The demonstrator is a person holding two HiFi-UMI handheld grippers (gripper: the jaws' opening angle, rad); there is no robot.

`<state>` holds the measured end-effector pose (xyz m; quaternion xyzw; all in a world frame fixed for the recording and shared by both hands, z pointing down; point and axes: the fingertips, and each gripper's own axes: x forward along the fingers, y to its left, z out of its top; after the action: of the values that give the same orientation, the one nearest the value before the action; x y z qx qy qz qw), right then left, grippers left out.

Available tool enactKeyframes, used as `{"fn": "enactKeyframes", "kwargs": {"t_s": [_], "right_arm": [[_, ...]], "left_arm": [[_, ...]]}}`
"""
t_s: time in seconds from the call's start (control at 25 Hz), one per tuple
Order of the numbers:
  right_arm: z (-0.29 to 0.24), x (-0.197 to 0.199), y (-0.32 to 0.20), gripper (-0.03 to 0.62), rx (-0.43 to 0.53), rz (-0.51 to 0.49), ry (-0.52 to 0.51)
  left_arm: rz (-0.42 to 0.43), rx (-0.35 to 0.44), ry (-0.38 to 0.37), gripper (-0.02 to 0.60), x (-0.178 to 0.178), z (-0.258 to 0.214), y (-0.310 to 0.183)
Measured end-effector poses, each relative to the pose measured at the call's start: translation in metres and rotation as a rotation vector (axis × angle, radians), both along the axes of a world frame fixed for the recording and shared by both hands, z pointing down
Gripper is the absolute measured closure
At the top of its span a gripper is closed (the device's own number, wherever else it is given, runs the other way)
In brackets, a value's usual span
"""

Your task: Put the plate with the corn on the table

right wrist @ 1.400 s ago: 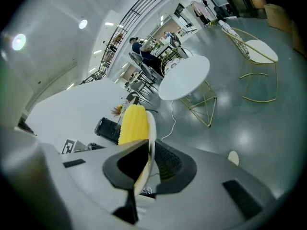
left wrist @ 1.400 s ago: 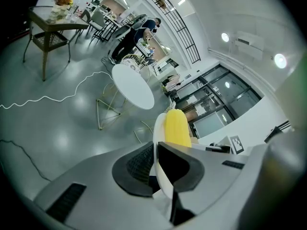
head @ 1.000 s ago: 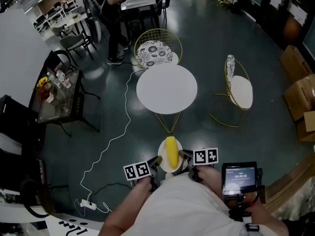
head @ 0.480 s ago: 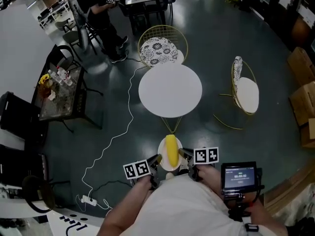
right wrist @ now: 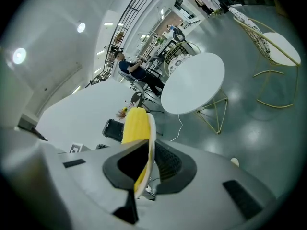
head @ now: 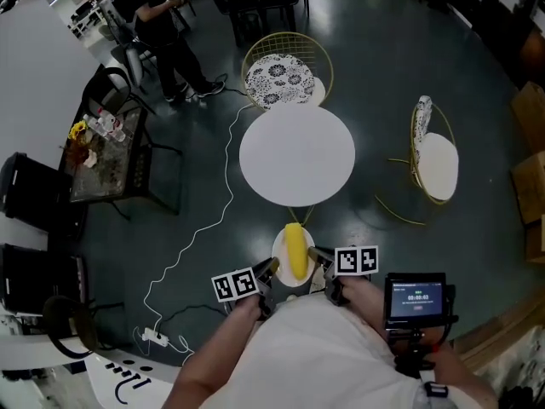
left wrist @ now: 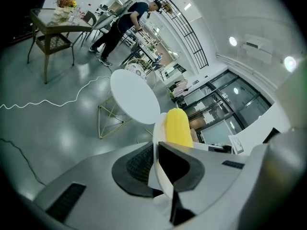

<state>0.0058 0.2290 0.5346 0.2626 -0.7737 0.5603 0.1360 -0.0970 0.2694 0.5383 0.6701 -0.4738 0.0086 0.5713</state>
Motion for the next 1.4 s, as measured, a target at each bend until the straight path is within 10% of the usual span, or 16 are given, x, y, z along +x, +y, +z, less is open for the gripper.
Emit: {"fn": "enactKeyframes", "kwargs": {"t_s": [1.4], "right_arm": [[0.018,-0.046,-0.138,0.546,-0.002,0.058,0.018]], "left_arm": [[0.067,-0.004,0.017,0.543,-0.048,0.017,-0.148]]}}
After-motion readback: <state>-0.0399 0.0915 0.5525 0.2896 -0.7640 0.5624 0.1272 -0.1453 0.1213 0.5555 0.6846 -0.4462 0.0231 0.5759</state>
